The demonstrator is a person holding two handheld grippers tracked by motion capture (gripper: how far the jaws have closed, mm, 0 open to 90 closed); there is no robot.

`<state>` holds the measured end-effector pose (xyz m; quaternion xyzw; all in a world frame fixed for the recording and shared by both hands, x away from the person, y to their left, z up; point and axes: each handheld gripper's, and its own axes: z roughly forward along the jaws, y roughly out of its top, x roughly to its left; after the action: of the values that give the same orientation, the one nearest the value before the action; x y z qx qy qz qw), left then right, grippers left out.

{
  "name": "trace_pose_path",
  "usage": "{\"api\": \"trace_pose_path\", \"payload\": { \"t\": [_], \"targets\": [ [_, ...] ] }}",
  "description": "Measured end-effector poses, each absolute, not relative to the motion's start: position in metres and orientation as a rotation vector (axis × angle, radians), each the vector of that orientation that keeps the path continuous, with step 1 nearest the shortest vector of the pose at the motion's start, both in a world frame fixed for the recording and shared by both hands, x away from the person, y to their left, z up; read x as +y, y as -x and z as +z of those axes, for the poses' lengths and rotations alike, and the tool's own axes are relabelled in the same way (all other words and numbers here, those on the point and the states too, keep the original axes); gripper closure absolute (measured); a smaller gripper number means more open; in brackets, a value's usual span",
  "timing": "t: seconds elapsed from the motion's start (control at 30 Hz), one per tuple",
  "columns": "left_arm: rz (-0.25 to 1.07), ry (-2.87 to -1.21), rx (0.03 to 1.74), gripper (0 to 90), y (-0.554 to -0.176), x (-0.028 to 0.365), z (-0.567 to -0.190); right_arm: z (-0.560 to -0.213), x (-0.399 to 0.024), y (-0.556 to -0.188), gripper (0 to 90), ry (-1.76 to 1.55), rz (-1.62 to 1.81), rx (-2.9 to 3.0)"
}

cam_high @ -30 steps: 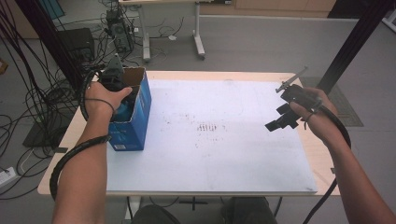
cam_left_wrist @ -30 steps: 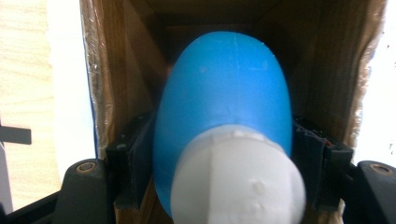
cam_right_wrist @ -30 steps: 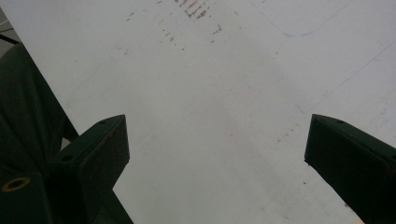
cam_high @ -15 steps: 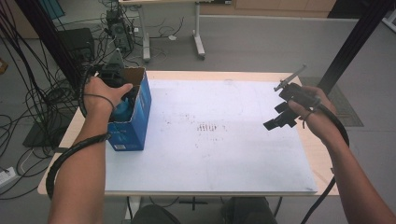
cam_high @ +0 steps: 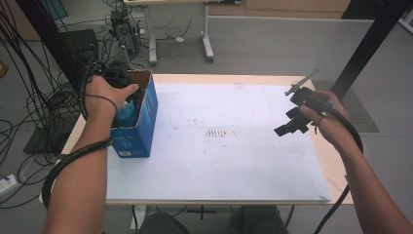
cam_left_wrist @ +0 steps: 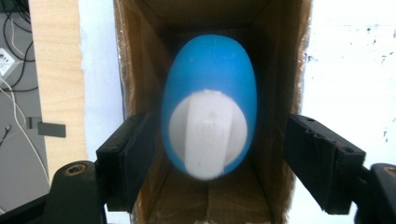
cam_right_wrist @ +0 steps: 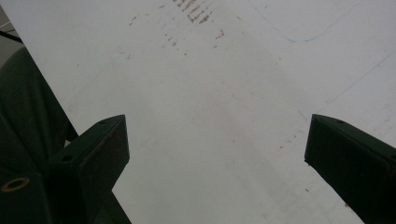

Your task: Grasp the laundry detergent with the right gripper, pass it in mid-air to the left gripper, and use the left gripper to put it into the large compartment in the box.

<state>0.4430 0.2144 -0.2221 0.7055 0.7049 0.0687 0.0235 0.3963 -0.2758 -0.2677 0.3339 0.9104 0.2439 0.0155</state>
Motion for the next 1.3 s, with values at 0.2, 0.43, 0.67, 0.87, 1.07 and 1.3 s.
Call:
{"api": "trace_pose_path", "payload": {
  "t": [0.2,0.43,0.67,0.87,1.07,1.3],
  "targets": [
    [0.245,-2.169,2.143,20.6,-0.435,0.209,-0.203,-0.266,-0.273,-0.399,6.1,-1.044,0.748,2.837],
    [0.241,-2.163,2.065,16.7,-0.428,0.193,-0.188,-0.264,-0.265,-0.403,6.1,-1.034,0.711,2.852],
    [0.218,-2.215,1.946,12.9,-0.422,0.162,-0.184,-0.259,-0.259,-0.41,6.1,-1.045,0.663,2.853],
    [0.213,-2.303,1.859,11.9,-0.418,0.134,-0.188,-0.251,-0.257,-0.421,6.0,-1.044,0.611,2.855],
    [0.176,-2.356,1.783,11.6,-0.413,0.107,-0.194,-0.247,-0.259,-0.439,6.0,-1.05,0.581,2.853],
    [0.16,-2.388,1.719,11.4,-0.415,0.083,-0.195,-0.249,-0.262,-0.457,5.9,-1.072,0.561,2.863]
  ]
}}
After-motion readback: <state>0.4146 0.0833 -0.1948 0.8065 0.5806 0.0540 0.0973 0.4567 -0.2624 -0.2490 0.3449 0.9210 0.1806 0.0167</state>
